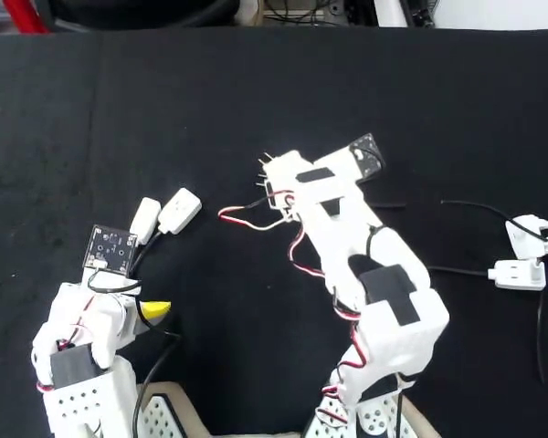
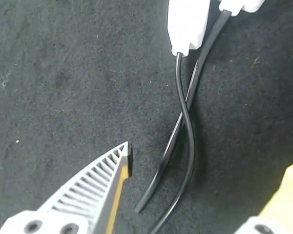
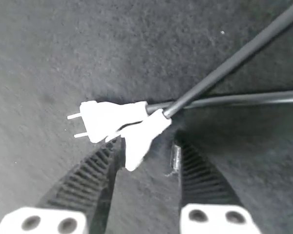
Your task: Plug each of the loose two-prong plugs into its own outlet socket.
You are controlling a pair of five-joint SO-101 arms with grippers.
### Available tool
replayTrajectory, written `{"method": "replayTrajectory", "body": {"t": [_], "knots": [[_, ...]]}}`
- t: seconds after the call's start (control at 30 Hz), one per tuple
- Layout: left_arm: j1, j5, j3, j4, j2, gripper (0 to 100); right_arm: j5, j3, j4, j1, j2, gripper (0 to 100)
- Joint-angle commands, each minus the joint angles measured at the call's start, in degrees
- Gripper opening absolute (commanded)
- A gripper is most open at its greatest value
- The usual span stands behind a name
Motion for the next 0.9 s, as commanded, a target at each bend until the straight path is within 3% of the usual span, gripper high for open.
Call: {"method": "replayTrajectory", "body": {"t": [0.0, 0.27, 0.47, 0.87], "knots": [[0.3, -0.4, -0.6, -1.0, -0.3, 46, -1.8, -6.1, -2.8, 2.0, 0.8, 12.8], [0.3, -0.4, -0.6, -1.0, -0.3, 46, -1.8, -5.8, -1.8, 2.9, -2.2, 12.8], [0.3, -0.4, -0.6, -1.0, -0.3, 46, -1.8, -10.2, -1.8, 2.8, 5.3, 12.8], [0.3, -0.4, -0.6, -1.0, -0.3, 46, -2.5, -20.8, 10.0, 4.0, 13.9, 12.4]]}}
